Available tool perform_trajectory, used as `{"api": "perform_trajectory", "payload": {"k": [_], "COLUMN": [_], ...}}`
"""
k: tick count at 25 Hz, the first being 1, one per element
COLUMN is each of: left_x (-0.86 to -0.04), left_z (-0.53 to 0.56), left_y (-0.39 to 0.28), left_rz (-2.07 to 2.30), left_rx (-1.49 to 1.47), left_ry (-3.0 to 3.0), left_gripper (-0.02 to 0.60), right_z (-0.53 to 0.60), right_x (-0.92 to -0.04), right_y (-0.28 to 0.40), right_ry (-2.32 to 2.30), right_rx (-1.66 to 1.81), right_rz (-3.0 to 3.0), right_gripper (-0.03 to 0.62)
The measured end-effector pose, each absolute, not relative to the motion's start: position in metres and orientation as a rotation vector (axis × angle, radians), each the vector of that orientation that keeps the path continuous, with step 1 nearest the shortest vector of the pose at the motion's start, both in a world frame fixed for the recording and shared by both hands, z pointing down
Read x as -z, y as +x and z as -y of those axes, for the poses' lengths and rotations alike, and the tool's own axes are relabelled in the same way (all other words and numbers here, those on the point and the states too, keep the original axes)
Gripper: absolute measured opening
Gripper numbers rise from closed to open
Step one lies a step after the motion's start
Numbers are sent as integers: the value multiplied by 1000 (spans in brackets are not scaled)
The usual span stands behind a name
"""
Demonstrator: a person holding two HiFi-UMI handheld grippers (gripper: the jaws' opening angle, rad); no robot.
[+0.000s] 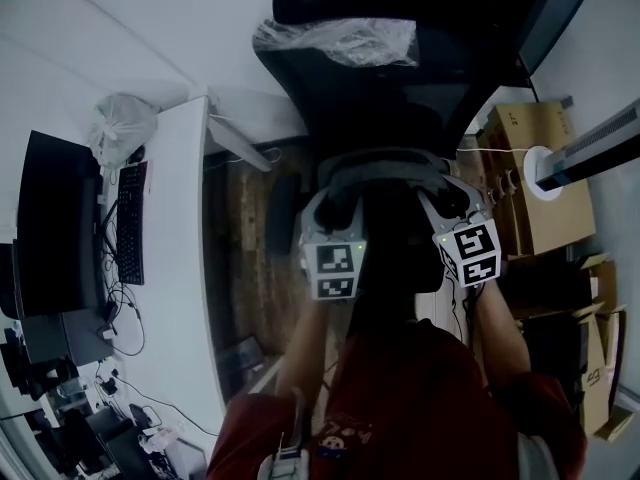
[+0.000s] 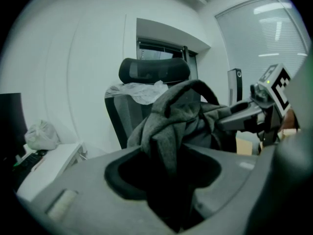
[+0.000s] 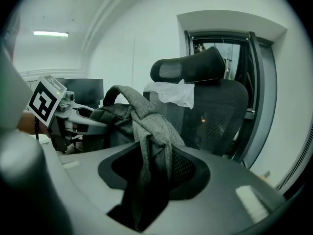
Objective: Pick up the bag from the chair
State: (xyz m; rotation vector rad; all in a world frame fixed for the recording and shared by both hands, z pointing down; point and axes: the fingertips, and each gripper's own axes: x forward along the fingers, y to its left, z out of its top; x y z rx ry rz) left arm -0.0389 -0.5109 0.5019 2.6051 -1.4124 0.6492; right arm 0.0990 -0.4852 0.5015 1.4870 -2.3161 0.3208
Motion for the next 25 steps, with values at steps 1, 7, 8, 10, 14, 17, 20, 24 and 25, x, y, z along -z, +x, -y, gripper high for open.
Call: {"api": "perform_trajectory", "payload": {"k": [1,7,8,10,14,17,20,24,25], "left_x": [-499,-483,-479,-473,-467,-465,-465,-465,-465], "left_z": [502,443,434,414,367,333,298,256,246], "left_y": [-40,-48,-50,-53,-54,-58,-62,-66,-67], "left_rz": [1426,1505,1520,1548,1599,1633,1659,1686,1689], "left_rx": [-647,-623,-620,-616,-615,-615,-615,-626,-629], "left_ry": [2601,2571,2568,2564,2551,2531,2505,2472,2464], "left_gripper": [193,193,193,192,192,192,192,193,192], "right_z": [477,427,419,401,359,328,297,260,251], "right_x": [-499,-483,-480,-475,-470,-469,-469,-469,-470], "right_y": [98,91,89,86,85,81,78,73,72], "right_ry": [1476,1423,1413,1396,1368,1334,1299,1266,1256], "right_rx": [-312,-244,-233,-217,-197,-181,-173,-182,-186], "right_rz": [2328,2381,2389,2409,2443,2465,2481,2493,2496], "right_gripper": [156,153,153,153,152,150,150,150,150]}}
